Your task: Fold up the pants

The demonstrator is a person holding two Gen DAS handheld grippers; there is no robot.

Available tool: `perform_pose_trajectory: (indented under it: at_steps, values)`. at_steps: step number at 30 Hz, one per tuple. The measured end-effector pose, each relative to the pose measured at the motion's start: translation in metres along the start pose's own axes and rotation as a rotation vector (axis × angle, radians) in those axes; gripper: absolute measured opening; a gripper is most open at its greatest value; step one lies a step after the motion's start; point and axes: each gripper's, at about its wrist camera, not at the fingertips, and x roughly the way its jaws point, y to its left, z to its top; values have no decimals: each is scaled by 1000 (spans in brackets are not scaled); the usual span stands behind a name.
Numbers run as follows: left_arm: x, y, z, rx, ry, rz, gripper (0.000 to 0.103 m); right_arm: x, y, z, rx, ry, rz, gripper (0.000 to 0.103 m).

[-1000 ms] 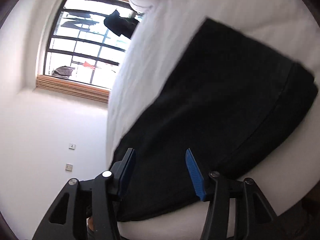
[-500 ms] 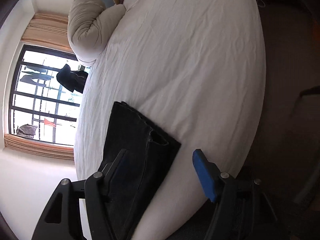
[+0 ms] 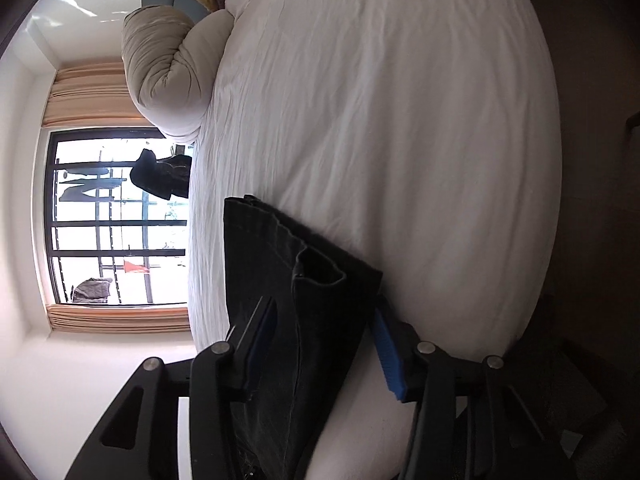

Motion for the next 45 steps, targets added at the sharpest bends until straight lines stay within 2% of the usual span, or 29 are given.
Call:
perform_pose_trajectory:
  at_steps: [5, 7, 8, 19, 24, 30, 33, 36, 38, 39, 41, 42, 45]
  values:
    - [-1, 0, 0, -1, -1, 5, 4, 3, 5, 0, -4, -10, 4, 50]
    - [-1, 1, 0, -4, 1, 2, 4, 4, 4, 0, -4, -7, 7, 32]
    - [-1, 1, 1, -6, 2, 2, 4, 6, 4, 1, -1, 5, 13, 14]
    - [-3, 5, 4, -23, 12, -5, 4, 1, 9, -7, -32, -62, -12, 12]
    - [-4, 5, 4, -25, 11, -4, 4, -3, 34, -13, -132, -104, -62, 11]
    - [-3, 2, 4, -15, 12, 8, 4, 0, 93, -36, -345, -130, -127, 11]
    - [-2, -1, 5, -17, 17, 15, 4, 16, 143, -73, -571, -90, -163, 11]
    - [-6, -9, 12, -33, 32, 34, 4, 46, 194, -138, -847, 1, -168, 11]
    - [-19, -31, 22, 22, -18, -14, 4, 67, 216, -187, -1018, 87, -154, 11]
    - [-17, -41, 25, 54, -22, -22, 4, 78, 221, -210, -1086, 142, -146, 11]
    - [2, -45, 27, 49, 33, -43, 4, 98, 224, -255, -1215, 257, -132, 11]
    - [14, -40, 25, 22, 61, -45, 4, 104, 222, -274, -1265, 296, -132, 11]
    - [19, -26, 19, -25, 52, -105, 4, 110, 215, -308, -1343, 363, -122, 11]
